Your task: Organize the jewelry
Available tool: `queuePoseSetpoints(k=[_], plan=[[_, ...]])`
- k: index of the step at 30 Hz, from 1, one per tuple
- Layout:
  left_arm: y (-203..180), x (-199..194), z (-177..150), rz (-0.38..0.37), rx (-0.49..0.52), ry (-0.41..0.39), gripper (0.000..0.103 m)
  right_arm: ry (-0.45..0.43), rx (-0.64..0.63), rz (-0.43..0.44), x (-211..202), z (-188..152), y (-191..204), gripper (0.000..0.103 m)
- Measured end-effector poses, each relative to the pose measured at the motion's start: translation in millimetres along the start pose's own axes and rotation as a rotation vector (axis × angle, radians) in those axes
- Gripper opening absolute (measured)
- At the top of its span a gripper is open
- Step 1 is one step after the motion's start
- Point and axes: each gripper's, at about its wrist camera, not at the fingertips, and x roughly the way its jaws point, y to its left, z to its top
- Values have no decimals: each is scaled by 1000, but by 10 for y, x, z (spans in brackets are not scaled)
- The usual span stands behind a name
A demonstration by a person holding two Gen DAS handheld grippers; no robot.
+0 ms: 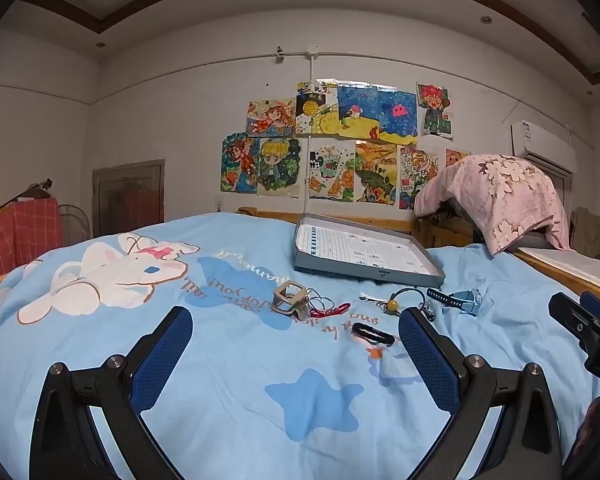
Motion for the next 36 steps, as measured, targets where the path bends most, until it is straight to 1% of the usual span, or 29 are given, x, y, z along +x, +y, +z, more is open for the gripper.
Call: queuePoseSetpoints(k=[5,6,10,17,20,36], plan=[[11,-75,54,-10,-5,11,103,-5,2,1,-1,-6,6,102],[-24,-19,44,1,11,18,103,-5,1,2,-3,-6,7,102],[-49,-23,37,-3,11,15,103,-1,4,1,10,-5,6,102],[-25,-54,65,-7,-15,29,103,-2,6,1,-2,2,-5,102],[-42,-28,30,-9,-9,18,103,-4,5,0,-16,-5,7,102],[-11,-44,45,-15,-11,26,103,2,3,1,4,13,-13,102]])
